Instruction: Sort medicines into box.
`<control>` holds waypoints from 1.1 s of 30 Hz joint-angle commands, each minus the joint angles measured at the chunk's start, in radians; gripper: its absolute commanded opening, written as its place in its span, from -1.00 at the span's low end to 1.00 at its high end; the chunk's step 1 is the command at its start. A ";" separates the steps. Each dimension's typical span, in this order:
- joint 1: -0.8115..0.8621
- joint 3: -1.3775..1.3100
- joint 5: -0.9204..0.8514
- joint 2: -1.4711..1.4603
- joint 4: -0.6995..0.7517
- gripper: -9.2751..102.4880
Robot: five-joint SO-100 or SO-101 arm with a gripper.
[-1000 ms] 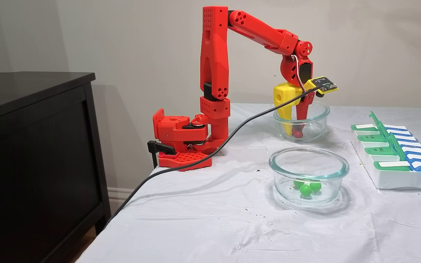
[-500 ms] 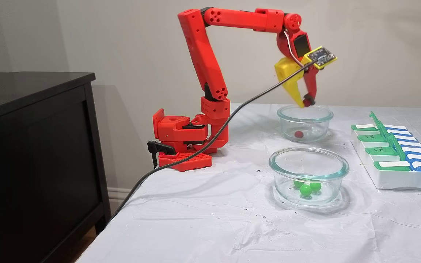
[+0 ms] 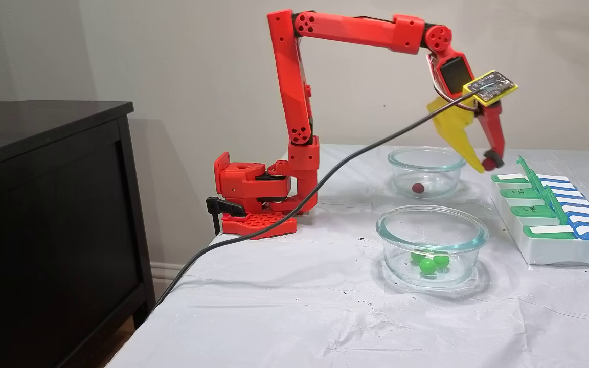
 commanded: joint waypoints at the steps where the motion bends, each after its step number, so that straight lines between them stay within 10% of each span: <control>1: 0.025 -0.098 -0.014 0.009 -0.040 -0.84; 30: -0.017 -0.130 0.032 -0.184 -0.298 -0.83; 33: -0.020 -0.126 0.012 -0.186 -0.290 -0.58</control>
